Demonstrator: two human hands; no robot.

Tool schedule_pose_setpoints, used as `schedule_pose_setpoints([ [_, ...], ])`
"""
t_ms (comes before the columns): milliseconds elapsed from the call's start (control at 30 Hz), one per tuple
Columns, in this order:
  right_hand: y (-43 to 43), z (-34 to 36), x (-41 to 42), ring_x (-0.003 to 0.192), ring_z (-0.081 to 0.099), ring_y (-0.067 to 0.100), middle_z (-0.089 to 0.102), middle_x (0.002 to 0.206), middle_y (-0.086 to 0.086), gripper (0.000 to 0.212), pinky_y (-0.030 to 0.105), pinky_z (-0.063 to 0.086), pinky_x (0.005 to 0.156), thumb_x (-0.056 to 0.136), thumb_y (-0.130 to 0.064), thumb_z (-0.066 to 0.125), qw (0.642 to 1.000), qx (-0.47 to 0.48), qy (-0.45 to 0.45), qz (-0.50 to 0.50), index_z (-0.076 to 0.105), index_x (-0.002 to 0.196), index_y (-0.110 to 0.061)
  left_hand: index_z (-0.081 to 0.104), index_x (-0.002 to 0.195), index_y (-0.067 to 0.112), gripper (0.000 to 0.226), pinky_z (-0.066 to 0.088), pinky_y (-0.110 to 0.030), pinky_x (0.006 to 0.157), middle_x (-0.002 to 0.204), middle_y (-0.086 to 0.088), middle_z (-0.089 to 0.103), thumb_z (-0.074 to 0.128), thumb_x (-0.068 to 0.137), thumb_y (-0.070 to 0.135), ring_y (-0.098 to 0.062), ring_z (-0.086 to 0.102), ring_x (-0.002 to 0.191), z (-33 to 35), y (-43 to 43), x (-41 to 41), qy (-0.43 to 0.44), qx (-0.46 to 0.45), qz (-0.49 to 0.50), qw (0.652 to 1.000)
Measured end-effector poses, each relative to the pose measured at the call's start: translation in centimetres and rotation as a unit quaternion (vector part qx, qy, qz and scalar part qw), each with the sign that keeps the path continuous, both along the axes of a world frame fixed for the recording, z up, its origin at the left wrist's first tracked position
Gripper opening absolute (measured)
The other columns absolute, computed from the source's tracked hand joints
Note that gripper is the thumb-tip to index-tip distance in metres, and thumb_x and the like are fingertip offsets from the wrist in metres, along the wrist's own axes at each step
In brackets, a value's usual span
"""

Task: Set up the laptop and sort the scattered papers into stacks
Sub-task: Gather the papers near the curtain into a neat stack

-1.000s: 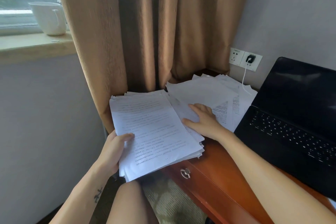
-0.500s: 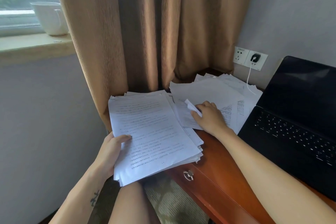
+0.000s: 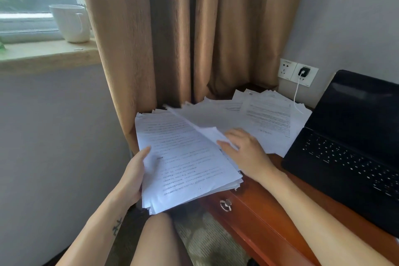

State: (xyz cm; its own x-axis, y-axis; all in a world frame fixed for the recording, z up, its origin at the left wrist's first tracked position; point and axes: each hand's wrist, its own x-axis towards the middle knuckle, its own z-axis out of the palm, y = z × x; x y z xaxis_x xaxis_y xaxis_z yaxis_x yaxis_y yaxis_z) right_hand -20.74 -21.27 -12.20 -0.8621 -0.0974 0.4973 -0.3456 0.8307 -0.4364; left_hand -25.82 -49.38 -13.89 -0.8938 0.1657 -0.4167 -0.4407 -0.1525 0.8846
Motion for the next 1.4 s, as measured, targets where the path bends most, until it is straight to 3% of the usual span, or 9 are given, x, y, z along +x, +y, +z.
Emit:
schedule_pose_setpoints([
  [133, -1.3, -1.7, 2.3, 0.092, 0.054, 0.01, 0.065, 0.097, -0.01, 0.028, 0.024, 0.043, 0.083, 0.095, -0.037, 0.062, 0.991, 0.113, -0.006, 0.075, 0.075, 0.117, -0.025, 0.067, 0.132, 0.017, 0.085, 0.046, -0.062, 0.11, 0.125, -0.017, 0.073, 0.031, 0.092, 0.082, -0.043, 0.067, 0.118, -0.1, -0.6, -0.5, -0.011, 0.055, -0.003, 0.998],
  [300, -0.9, -1.4, 5.4, 0.125, 0.038, -0.004, 0.057, 0.124, -0.026, 0.06, 0.018, 0.019, 0.108, 0.091, -0.078, 0.037, 0.993, 0.069, -0.094, 0.026, 0.065, 0.128, -0.04, 0.065, 0.129, 0.017, 0.033, 0.053, -0.057, 0.102, 0.116, -0.015, 0.076, 0.058, 0.103, 0.037, -0.04, 0.072, 0.108, 0.3, -0.4, -0.3, 0.005, -0.017, -0.036, 0.999],
  [533, 1.8, 0.0, 2.8, 0.137, 0.038, 0.031, 0.044, 0.149, 0.01, 0.076, 0.042, 0.035, 0.108, 0.095, -0.066, 0.046, 0.911, -0.092, -0.268, -0.299, 0.037, 0.151, -0.015, 0.059, 0.123, 0.018, 0.026, 0.056, -0.055, 0.098, 0.118, -0.011, 0.073, 0.062, 0.099, 0.01, -0.035, 0.072, 0.105, -0.1, -0.2, -0.2, 0.025, -0.099, -0.076, 0.992],
  [667, 1.7, 1.2, 1.2, 0.111, 0.053, 0.02, 0.054, 0.137, 0.008, 0.061, 0.03, 0.043, 0.09, 0.094, -0.034, 0.067, 0.892, -0.191, -0.299, -0.281, 0.043, 0.144, -0.007, 0.06, 0.121, 0.017, 0.024, 0.057, -0.054, 0.097, 0.116, -0.01, 0.073, 0.063, 0.098, 0.009, -0.035, 0.072, 0.103, 0.1, -0.2, -0.2, 0.03, -0.103, -0.081, 0.991],
  [800, 3.0, 2.9, -0.1, 0.103, 0.061, 0.021, 0.066, 0.114, 0.008, 0.036, 0.031, 0.047, 0.097, 0.095, -0.007, 0.068, 0.86, -0.321, -0.301, -0.257, 0.061, 0.129, 0.001, 0.063, 0.118, 0.017, 0.024, 0.058, -0.053, 0.096, 0.114, -0.009, 0.075, 0.062, 0.097, 0.007, -0.034, 0.073, 0.102, 0.1, -0.2, -0.3, 0.036, -0.099, -0.082, 0.991],
  [933, 2.8, 2.9, -0.8, 0.094, 0.066, 0.024, 0.07, 0.115, 0.02, 0.019, 0.031, 0.054, 0.082, 0.097, -0.006, 0.058, 0.852, -0.343, -0.314, -0.241, 0.07, 0.112, -0.002, 0.063, 0.119, 0.018, 0.025, 0.058, -0.053, 0.097, 0.114, -0.008, 0.075, 0.062, 0.098, 0.005, -0.033, 0.073, 0.103, -0.1, -0.3, -0.4, 0.047, -0.1, -0.092, 0.99],
  [1067, 0.7, 2.5, -1.0, 0.096, 0.067, 0.008, 0.072, 0.107, -0.008, 0.023, 0.02, 0.052, 0.079, 0.1, -0.044, 0.06, 0.845, -0.381, -0.336, -0.165, 0.063, 0.114, -0.026, 0.064, 0.119, 0.018, 0.027, 0.058, -0.052, 0.096, 0.115, -0.007, 0.076, 0.068, 0.096, 0.005, -0.032, 0.074, 0.102, -0.3, -0.3, -0.5, 0.049, -0.104, -0.089, 0.989],
  [1233, 0.9, 1.6, -1.9, 0.105, 0.063, 0.018, 0.067, 0.124, 0.004, 0.034, 0.026, 0.05, 0.086, 0.097, -0.006, 0.065, 0.864, -0.353, -0.317, -0.17, 0.06, 0.13, -0.009, 0.064, 0.118, 0.02, 0.027, 0.058, -0.051, 0.095, 0.114, -0.006, 0.076, 0.072, 0.095, 0.009, -0.031, 0.075, 0.101, -0.2, -0.4, -0.5, 0.049, -0.104, -0.099, 0.988],
  [1400, 3.2, 2.3, -1.3, 0.109, 0.061, 0.019, 0.064, 0.126, 0.002, 0.035, 0.026, 0.052, 0.073, 0.104, -0.006, 0.05, 0.857, -0.351, -0.337, -0.168, 0.055, 0.137, -0.018, 0.065, 0.119, 0.024, 0.018, 0.058, -0.049, 0.094, 0.107, -0.006, 0.079, 0.057, 0.104, 0.03, -0.031, 0.075, 0.099, 0.0, -0.4, -0.5, 0.026, -0.062, -0.075, 0.995],
])
